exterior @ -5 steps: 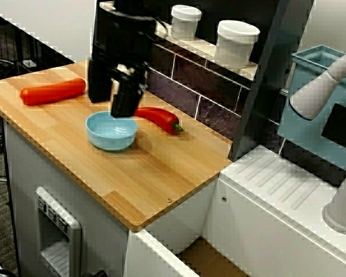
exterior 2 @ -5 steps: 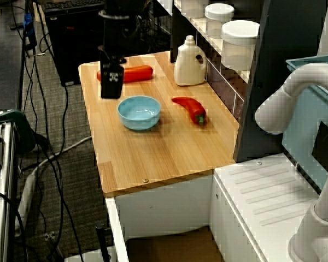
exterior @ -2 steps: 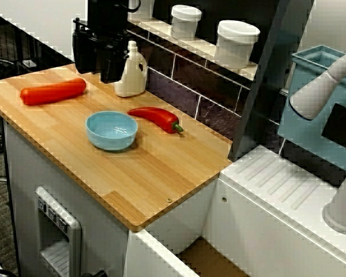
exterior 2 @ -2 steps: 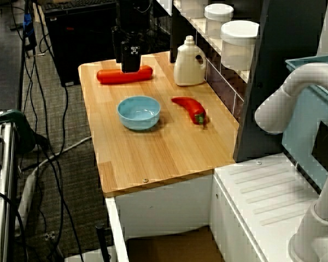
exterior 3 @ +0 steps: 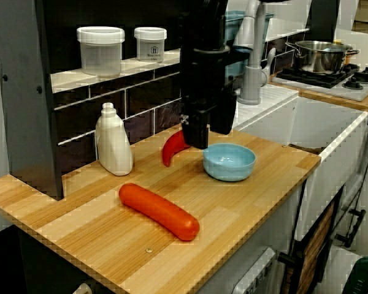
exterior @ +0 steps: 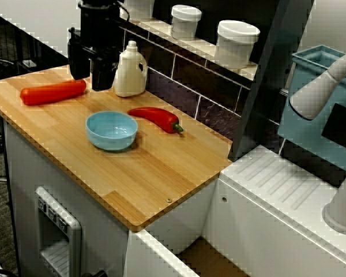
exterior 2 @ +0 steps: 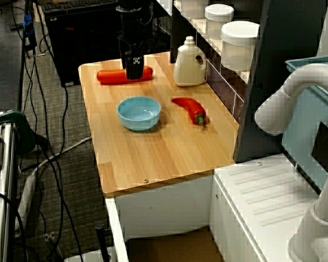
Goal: Push into sink
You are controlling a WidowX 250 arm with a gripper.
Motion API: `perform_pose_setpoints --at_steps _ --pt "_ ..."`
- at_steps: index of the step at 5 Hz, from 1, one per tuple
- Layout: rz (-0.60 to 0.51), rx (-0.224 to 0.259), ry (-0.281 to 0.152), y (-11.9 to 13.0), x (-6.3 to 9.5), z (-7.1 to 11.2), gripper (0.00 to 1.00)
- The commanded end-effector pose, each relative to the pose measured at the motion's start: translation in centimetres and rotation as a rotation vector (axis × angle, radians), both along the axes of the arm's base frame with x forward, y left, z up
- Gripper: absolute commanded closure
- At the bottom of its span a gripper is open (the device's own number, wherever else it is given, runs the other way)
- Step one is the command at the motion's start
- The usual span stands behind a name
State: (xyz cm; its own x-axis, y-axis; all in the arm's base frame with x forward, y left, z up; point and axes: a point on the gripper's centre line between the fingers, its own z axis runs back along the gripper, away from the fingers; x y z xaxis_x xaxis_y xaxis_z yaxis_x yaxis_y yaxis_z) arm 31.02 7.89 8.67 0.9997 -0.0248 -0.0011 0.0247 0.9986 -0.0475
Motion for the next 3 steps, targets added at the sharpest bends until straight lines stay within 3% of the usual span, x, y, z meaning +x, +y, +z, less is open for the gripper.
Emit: perform_pose_setpoints --at_steps 1,3 --pt "-0.112 -0.007 -0.002 2.82 1.03 -1.38 0.0" --pt "-0.16 -0.001 0.028 3.38 1.47 -1.35 1.0"
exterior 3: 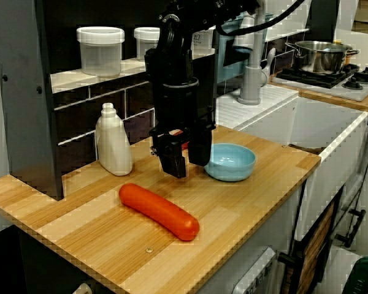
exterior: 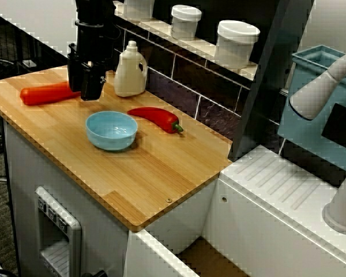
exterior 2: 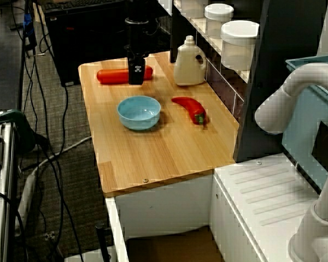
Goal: Push into sink
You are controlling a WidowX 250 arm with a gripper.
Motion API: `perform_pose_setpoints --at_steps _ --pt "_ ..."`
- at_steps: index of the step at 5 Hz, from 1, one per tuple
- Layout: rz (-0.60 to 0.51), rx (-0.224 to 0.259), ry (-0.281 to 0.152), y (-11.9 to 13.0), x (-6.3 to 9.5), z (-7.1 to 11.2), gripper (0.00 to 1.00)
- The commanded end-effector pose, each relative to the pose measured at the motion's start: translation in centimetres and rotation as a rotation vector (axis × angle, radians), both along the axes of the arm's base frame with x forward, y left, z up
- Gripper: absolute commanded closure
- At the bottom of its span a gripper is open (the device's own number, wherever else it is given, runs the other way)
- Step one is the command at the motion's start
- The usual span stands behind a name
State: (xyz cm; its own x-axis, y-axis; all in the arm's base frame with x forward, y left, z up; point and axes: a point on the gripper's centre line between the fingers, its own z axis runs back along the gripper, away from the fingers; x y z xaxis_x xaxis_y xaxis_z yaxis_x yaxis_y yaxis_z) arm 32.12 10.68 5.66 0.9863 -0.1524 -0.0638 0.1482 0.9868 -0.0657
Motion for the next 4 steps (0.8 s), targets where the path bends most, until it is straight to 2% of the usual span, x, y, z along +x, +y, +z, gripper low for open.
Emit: perform_pose_setpoints --at_steps 1,2,3,4 --pt "-0.052 0.025 -0.026 0.4 0.1 1.4 1.0" --pt "-0.059 0.042 -0.017 0.4 -0.4 0.9 1.0" --pt "-0.06 0.075 -0.015 0.3 -1.2 -0.6 1.0" --pt "-0.059 0.083 -0.008 0.2 -1.8 -1.3 1.0"
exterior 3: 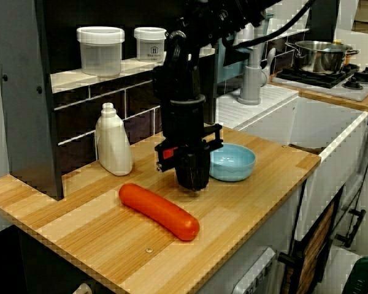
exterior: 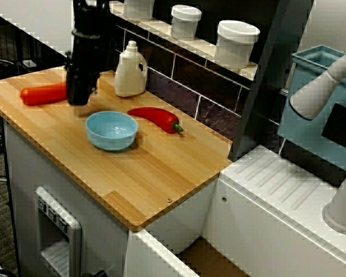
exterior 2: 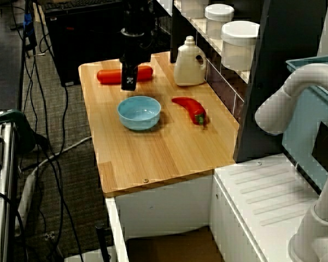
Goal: Push into sink
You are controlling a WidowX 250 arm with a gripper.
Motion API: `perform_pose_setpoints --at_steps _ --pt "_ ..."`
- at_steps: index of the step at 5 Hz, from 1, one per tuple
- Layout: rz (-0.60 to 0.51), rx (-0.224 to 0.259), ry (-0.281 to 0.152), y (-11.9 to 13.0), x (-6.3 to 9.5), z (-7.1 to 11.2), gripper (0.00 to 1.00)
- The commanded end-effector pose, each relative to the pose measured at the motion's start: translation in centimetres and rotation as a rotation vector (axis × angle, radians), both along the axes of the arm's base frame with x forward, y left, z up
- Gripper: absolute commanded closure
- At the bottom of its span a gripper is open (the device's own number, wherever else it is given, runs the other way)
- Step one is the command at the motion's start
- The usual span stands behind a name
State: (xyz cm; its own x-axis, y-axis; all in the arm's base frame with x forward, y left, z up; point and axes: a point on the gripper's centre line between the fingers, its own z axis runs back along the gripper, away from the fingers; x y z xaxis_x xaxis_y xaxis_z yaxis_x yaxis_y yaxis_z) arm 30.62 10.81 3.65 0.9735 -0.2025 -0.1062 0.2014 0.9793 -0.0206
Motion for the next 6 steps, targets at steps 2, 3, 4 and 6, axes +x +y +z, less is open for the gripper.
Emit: perform_pose_setpoints --at_steps 2,3,4,6 --pt "0.017 0.0 0.028 -1.5 0.6 0.2 1.0" --pt "0.026 -0.048 0.117 -4.9 0.5 0.5 1.0" --pt "0.036 -0.102 0.199 -8.8 -0.4 0.6 1.0" --pt "-0.033 -0.193 0.386 -17.2 -4.0 2.6 1.0"
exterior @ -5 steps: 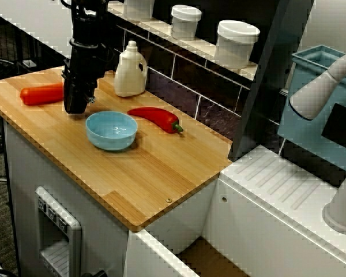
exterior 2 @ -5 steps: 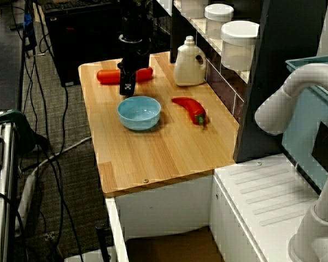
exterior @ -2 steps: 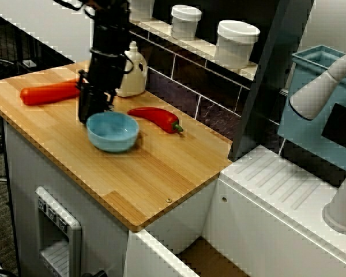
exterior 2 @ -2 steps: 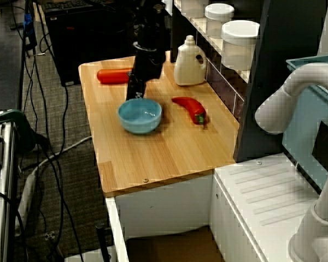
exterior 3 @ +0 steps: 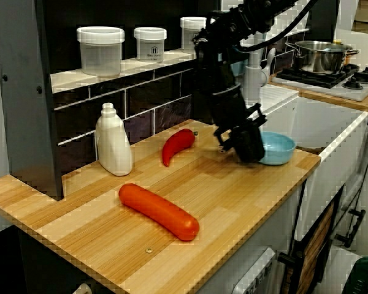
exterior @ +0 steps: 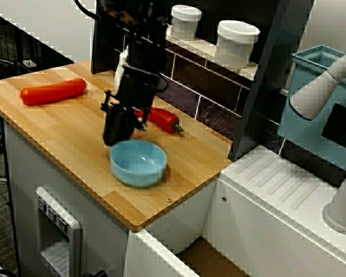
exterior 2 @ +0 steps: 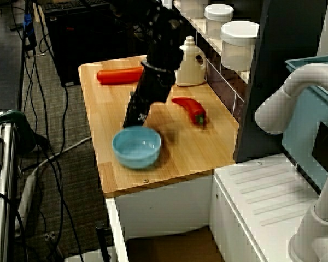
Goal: Push into sink
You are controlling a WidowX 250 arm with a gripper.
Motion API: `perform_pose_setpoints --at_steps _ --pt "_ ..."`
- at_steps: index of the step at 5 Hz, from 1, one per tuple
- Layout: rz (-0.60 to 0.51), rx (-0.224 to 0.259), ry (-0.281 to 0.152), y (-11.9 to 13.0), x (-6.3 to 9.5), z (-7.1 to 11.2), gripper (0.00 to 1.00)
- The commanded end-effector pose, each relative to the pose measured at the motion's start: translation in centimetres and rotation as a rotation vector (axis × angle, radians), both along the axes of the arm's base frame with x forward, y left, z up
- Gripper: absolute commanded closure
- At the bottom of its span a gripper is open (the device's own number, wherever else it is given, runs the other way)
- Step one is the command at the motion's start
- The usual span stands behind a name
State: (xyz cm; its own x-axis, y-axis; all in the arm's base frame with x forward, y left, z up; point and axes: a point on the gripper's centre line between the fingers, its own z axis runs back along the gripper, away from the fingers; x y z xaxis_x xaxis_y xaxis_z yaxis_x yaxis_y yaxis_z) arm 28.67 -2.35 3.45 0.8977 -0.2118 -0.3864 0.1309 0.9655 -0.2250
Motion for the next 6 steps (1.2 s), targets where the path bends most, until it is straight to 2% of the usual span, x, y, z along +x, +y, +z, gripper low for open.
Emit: perform_pose_setpoints --at_steps 1,2,4,5,6 --pt "-0.04 -0.061 0.033 -3.8 -3.0 3.1 1.0" --pt "0.04 -0.063 0.052 -1.4 -1.9 2.1 1.0" --pt "0.05 -0.093 0.053 -0.1 -2.5 3.0 1.0" --pt "0.048 -0.075 0.021 0.6 -2.9 3.0 0.0" --pt "0.048 -0.075 0.021 0.6 -2.9 3.0 0.0"
